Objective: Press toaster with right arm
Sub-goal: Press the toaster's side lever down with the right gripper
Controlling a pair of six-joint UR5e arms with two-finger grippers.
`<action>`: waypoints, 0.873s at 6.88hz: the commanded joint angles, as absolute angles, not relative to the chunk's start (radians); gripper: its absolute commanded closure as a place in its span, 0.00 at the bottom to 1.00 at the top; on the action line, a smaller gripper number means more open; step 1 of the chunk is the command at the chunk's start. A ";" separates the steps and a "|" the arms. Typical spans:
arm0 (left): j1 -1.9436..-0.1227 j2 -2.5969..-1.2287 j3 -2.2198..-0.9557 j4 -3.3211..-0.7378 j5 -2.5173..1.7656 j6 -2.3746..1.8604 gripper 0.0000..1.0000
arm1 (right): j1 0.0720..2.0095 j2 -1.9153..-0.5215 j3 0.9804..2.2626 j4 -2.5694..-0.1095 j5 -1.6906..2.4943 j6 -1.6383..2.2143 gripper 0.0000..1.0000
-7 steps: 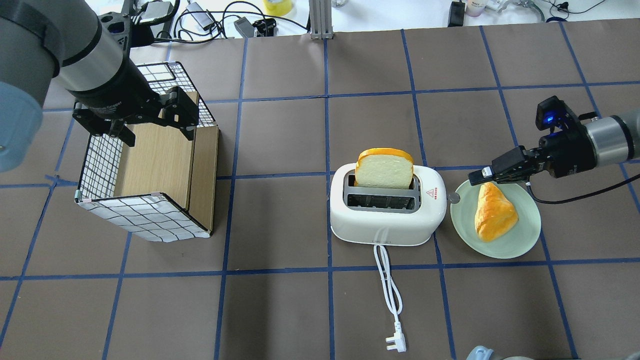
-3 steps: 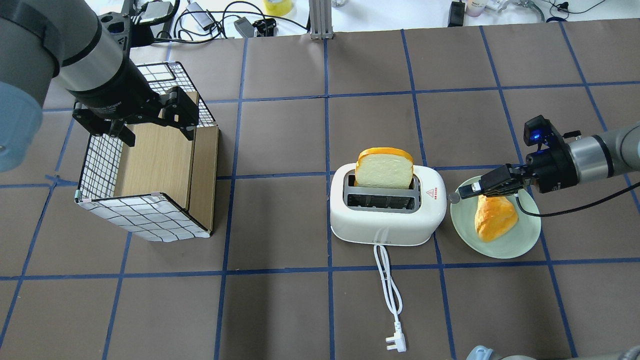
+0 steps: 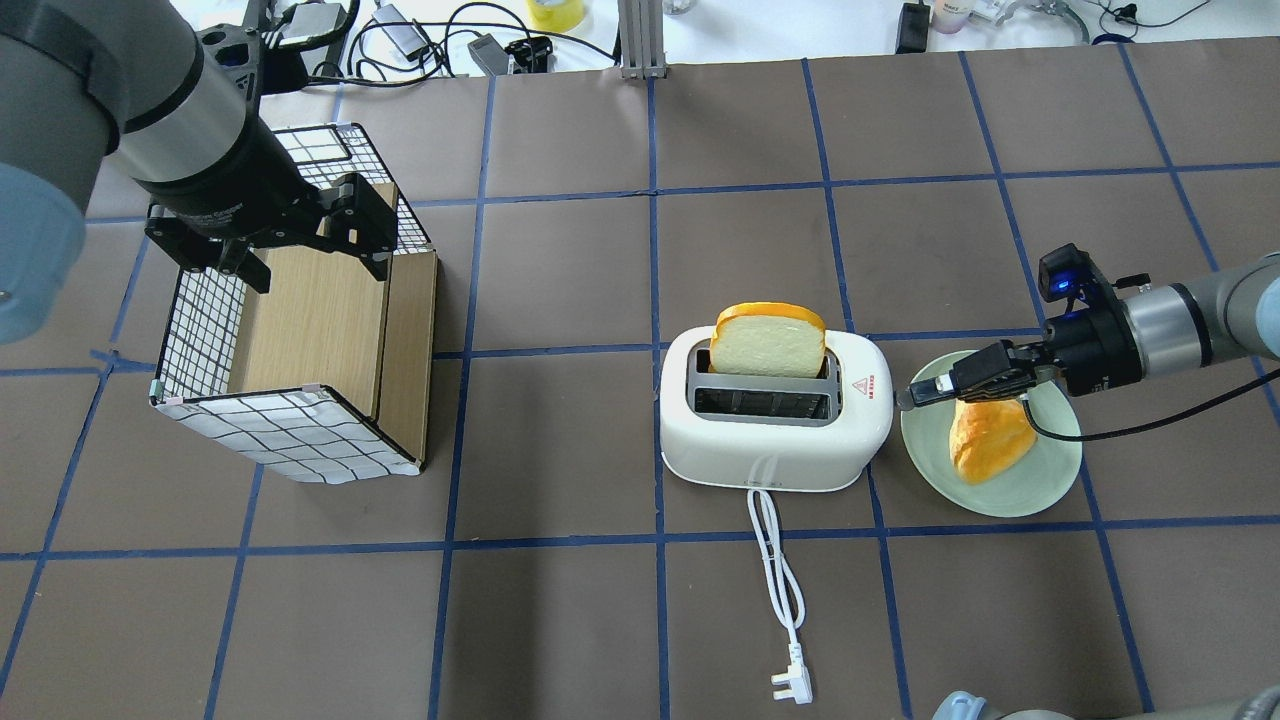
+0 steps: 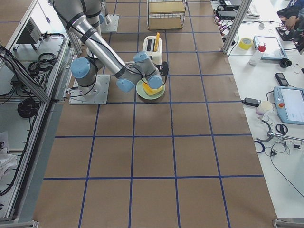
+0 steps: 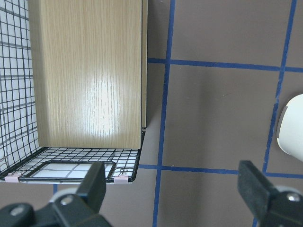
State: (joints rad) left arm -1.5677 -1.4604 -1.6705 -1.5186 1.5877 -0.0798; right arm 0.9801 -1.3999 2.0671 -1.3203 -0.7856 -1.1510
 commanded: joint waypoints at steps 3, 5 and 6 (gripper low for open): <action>-1.568 -1.460 -1.671 -1.519 1.588 -0.080 0.00 | 0.980 -1.384 2.072 -1.354 -0.793 -1.125 1.00; -1.568 -1.460 -1.671 -1.519 1.588 -0.080 0.00 | 0.983 -1.384 2.106 -1.437 -0.821 -1.097 1.00; -1.568 -1.460 -1.671 -1.519 1.588 -0.080 0.00 | 0.986 -1.385 2.130 -1.490 -0.824 -1.054 1.00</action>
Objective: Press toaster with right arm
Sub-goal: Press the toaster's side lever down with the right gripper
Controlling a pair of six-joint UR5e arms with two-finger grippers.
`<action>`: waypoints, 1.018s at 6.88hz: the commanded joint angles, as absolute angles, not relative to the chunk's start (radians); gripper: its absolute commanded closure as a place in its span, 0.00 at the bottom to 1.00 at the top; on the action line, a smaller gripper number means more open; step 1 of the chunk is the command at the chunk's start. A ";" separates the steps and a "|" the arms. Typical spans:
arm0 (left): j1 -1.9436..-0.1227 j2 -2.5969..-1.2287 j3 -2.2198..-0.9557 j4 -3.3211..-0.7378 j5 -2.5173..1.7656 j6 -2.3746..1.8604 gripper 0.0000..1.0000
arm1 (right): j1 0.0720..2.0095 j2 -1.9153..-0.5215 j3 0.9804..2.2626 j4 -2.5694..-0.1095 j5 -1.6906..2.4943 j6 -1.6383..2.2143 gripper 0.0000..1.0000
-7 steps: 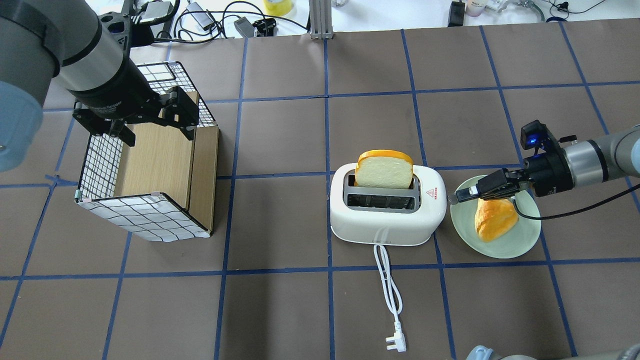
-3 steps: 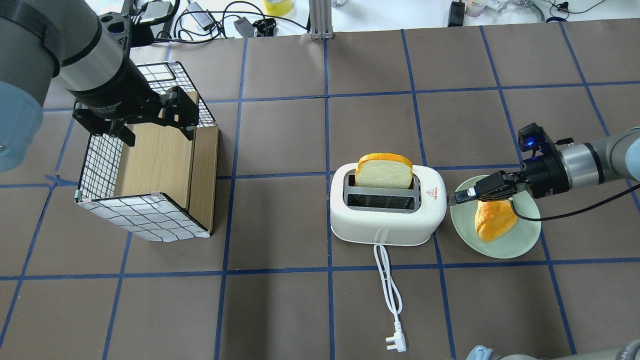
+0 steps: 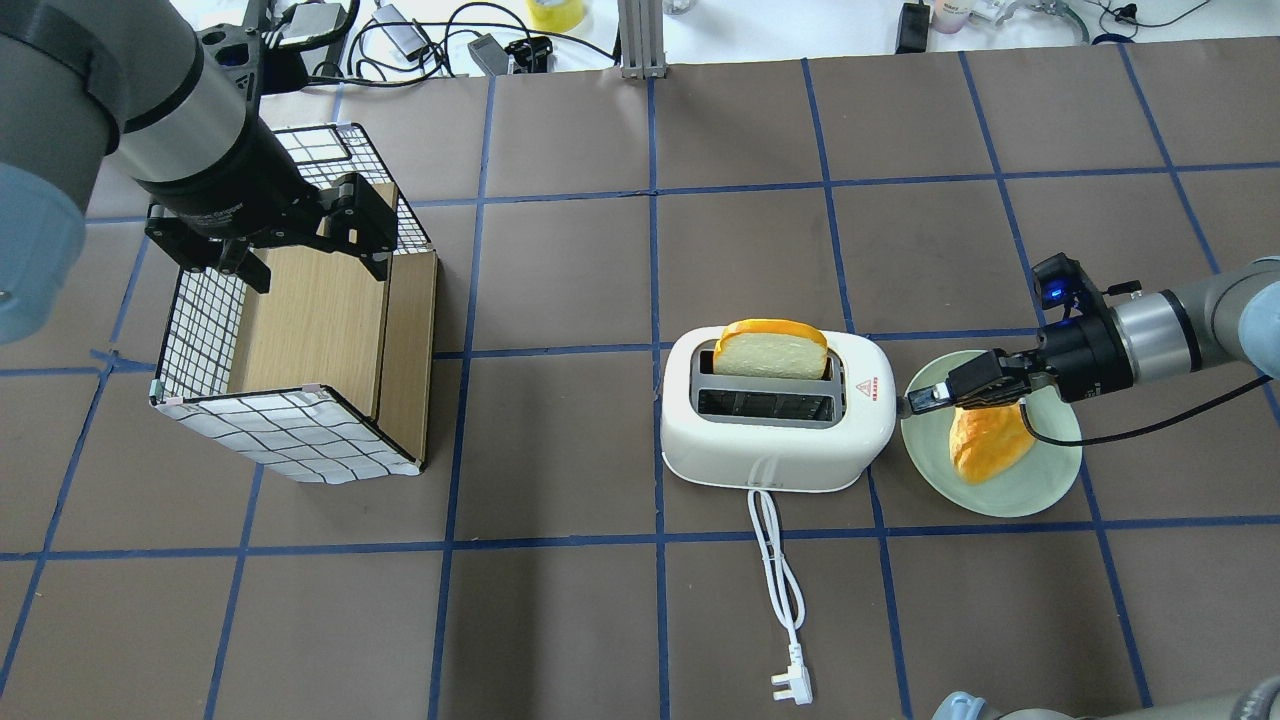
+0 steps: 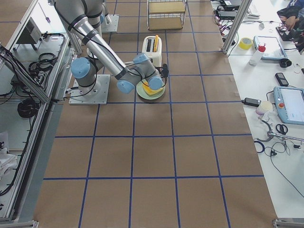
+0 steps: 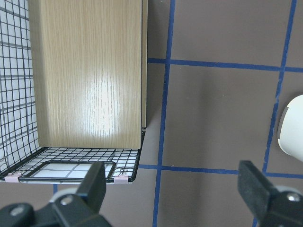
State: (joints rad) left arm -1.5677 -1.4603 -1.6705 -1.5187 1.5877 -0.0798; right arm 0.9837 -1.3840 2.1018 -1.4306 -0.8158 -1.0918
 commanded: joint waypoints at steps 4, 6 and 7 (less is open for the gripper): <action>-1.568 -1.460 -1.671 -1.519 1.588 -0.080 0.00 | 0.988 -1.394 2.125 -1.508 -0.825 -0.972 1.00; -1.568 -1.460 -1.671 -1.519 1.588 -0.080 0.00 | 0.988 -1.429 2.118 -1.511 -0.825 -0.837 1.00; -1.568 -1.460 -1.671 -1.519 1.588 -0.080 0.00 | 0.989 -1.460 2.091 -1.500 -0.830 -0.739 1.00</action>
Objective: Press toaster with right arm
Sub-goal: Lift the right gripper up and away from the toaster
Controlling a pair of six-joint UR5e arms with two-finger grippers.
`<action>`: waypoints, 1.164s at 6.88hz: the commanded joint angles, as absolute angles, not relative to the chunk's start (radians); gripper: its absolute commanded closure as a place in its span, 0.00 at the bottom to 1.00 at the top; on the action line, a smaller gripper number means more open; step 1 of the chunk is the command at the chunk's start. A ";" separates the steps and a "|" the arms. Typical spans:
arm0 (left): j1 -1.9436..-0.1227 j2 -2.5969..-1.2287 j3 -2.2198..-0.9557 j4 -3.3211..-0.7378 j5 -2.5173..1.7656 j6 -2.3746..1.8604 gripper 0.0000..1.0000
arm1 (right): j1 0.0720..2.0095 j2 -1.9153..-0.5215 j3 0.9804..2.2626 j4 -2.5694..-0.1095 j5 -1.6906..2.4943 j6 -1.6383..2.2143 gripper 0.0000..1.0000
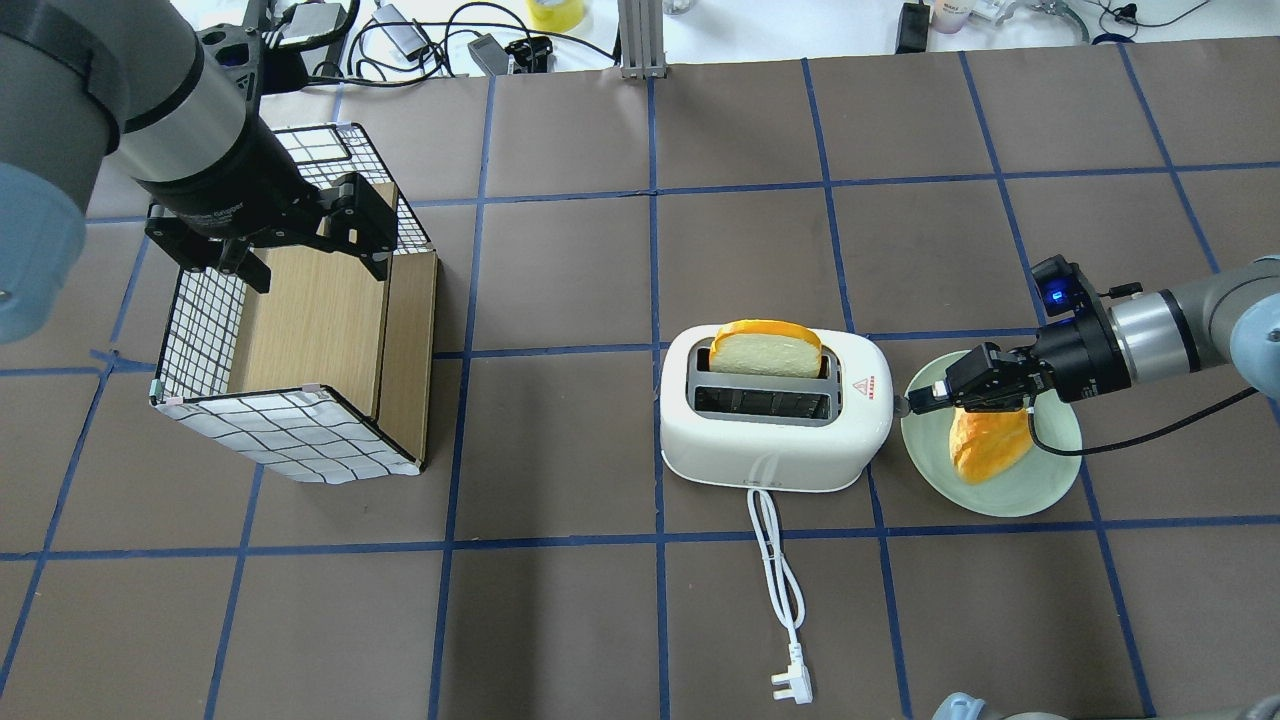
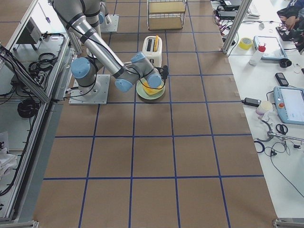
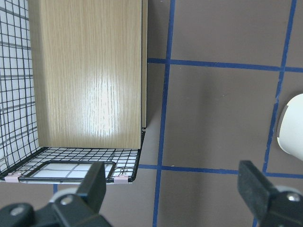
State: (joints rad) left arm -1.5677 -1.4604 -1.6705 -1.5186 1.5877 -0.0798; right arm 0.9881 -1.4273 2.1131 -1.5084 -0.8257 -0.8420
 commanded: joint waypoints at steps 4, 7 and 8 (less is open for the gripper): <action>-1.568 -1.460 -1.671 -1.519 1.588 -0.080 0.00 | 1.122 -1.542 1.792 -1.416 -1.048 -0.400 1.00; -1.568 -1.460 -1.671 -1.519 1.588 -0.080 0.00 | 1.326 -1.552 1.516 -1.332 -1.294 -0.055 1.00; -1.568 -1.460 -1.671 -1.519 1.588 -0.080 0.00 | 1.404 -1.552 1.491 -1.333 -1.368 0.051 1.00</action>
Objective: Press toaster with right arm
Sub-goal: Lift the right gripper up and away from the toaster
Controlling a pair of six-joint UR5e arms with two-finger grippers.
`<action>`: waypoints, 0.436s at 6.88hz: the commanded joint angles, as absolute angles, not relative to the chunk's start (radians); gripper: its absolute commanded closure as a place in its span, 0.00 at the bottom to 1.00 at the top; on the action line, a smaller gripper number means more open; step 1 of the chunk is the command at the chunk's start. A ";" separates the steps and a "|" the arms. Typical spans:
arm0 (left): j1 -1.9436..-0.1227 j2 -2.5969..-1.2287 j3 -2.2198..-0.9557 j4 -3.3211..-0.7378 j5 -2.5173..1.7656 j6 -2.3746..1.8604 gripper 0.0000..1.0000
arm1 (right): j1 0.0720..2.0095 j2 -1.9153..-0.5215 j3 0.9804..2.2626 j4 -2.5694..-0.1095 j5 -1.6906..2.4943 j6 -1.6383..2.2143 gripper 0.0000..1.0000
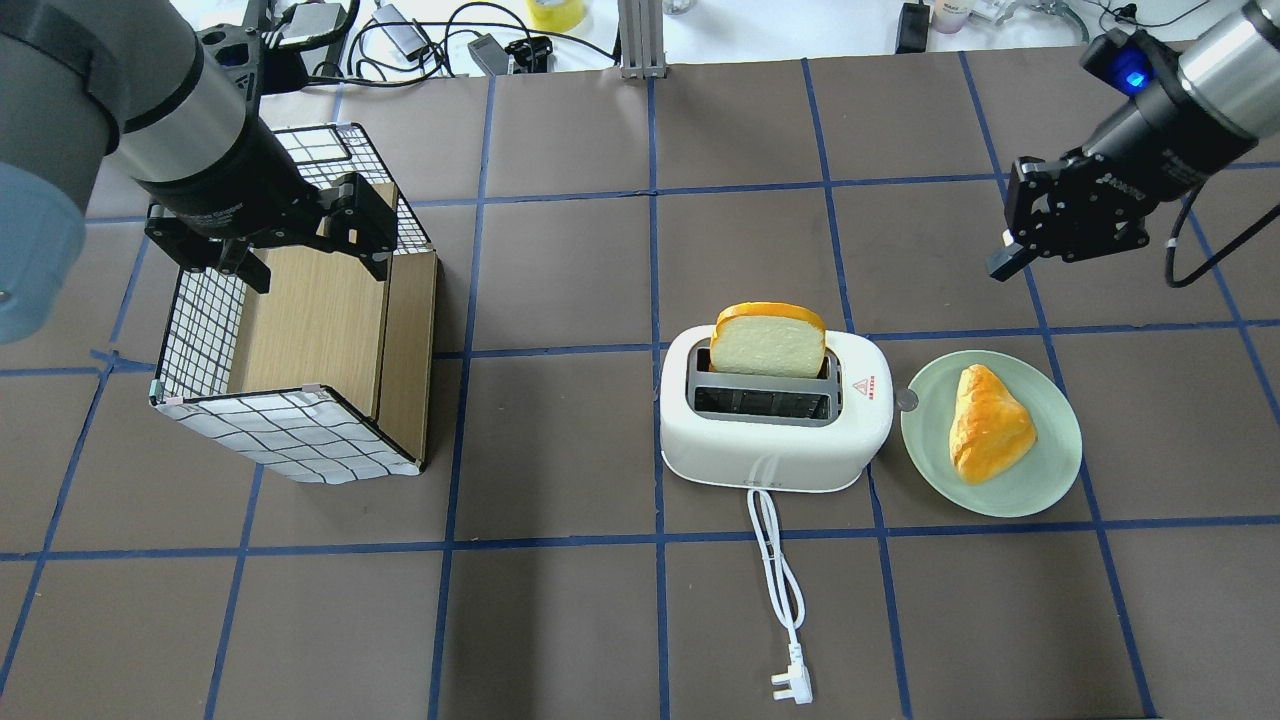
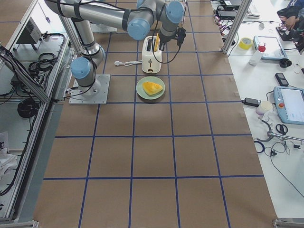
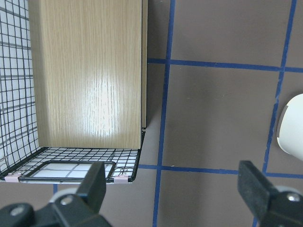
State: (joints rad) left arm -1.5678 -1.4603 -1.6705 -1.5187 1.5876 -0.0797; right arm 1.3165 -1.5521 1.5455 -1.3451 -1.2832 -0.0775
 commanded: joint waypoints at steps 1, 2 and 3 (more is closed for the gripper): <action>-1.568 -1.460 -1.671 -1.519 1.588 -0.080 0.00 | 1.476 -1.554 1.488 -1.348 -1.452 0.130 1.00; -1.568 -1.460 -1.671 -1.519 1.588 -0.080 0.00 | 1.523 -1.546 1.488 -1.376 -1.480 0.218 1.00; -1.568 -1.460 -1.671 -1.519 1.588 -0.080 0.00 | 1.540 -1.545 1.489 -1.396 -1.494 0.233 0.98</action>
State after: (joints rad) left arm -1.5677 -1.4604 -1.6705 -1.5186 1.5877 -0.0798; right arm 1.5015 -1.5482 1.4904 -1.3706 -1.4623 0.1813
